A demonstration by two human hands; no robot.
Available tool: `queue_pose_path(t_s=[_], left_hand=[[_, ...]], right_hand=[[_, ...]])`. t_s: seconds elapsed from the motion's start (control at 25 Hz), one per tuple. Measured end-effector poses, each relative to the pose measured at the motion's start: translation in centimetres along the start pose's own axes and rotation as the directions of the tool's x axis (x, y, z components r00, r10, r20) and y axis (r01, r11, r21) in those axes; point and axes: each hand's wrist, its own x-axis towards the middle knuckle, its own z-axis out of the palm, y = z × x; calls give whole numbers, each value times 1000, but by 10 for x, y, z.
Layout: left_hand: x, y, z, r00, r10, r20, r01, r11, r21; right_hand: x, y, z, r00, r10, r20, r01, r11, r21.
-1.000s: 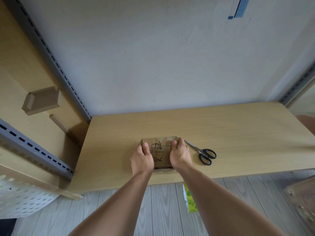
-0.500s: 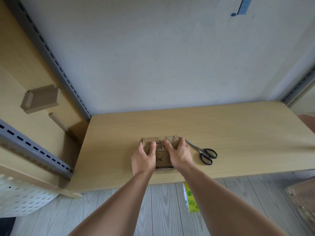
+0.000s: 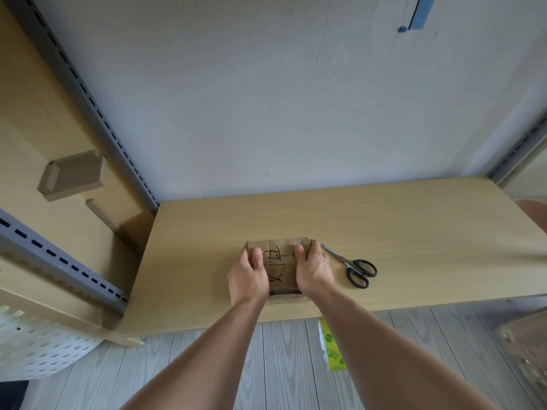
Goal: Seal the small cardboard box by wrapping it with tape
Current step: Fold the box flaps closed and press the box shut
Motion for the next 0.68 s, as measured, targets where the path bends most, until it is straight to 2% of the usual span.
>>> queue_pose_path(t_s=[0.2, 0.36, 0.52, 0.68], left_hand=[[-3, 2, -2, 1000, -14, 2, 14, 1000, -19], [-4, -8, -7, 991, 74, 110, -72, 997, -23], [-2, -6, -8, 988, 41, 150, -39, 999, -18], [-5, 0, -13, 985, 24, 173, -21, 1000, -21]], right_hand=[[-1, 1, 0, 1000, 3, -12, -2, 1000, 20], [-1, 4, -3, 998, 22, 64, -28, 995, 93], [0, 3, -4, 994, 45, 102, -53, 995, 81], [3, 0, -3, 996, 46, 75, -50, 997, 63]])
